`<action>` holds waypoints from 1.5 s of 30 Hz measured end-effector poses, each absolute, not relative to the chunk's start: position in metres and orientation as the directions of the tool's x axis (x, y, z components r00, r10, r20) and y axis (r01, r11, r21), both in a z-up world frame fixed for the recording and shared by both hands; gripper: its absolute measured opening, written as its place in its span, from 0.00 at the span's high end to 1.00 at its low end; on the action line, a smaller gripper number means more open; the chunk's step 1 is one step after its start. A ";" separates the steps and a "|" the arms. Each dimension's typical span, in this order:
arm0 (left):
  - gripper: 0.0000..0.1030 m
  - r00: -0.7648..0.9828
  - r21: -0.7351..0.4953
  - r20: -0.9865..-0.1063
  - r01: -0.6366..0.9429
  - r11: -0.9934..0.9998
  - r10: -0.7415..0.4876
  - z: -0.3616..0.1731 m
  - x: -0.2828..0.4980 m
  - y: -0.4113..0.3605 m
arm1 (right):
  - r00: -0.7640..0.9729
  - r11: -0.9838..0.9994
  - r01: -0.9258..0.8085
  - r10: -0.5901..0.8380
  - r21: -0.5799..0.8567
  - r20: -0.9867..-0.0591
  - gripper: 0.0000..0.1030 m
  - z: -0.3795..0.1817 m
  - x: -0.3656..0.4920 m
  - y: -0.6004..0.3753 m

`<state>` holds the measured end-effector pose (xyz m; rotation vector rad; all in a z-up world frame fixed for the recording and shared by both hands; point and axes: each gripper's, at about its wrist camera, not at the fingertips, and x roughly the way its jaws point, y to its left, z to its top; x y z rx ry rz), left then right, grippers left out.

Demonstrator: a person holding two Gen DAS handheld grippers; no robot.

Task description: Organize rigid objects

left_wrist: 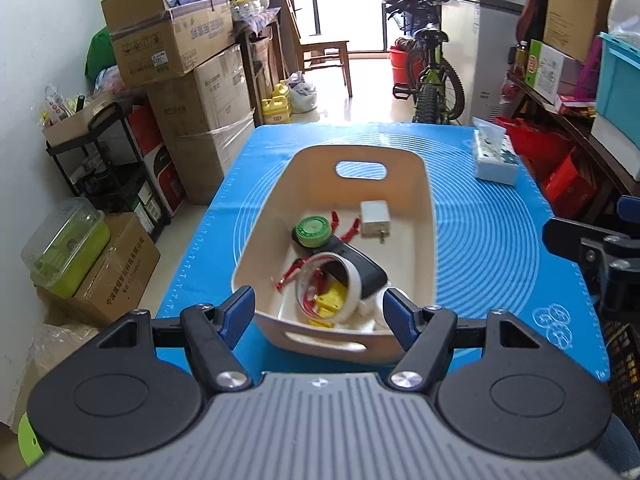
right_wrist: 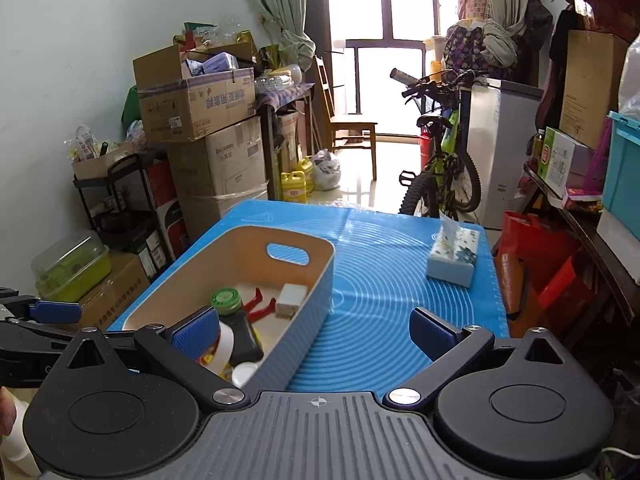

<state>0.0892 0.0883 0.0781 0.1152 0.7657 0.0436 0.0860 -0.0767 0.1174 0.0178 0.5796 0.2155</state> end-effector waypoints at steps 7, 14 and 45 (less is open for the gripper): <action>0.30 0.733 0.120 -0.678 0.023 0.992 0.065 0.078 0.060 0.070 | 0.815 0.980 -0.179 0.197 0.085 -0.545 0.03 0.111 0.052 -0.094; 0.30 0.746 0.107 -0.663 0.016 0.994 0.060 0.073 0.035 0.058 | 0.816 0.981 -0.169 0.194 0.097 -0.545 0.03 0.103 0.023 -0.106; 0.30 0.804 0.161 -0.590 0.025 0.987 0.076 0.006 -0.024 0.032 | 0.844 0.992 -0.122 0.122 0.034 -0.522 0.03 0.038 -0.059 -0.115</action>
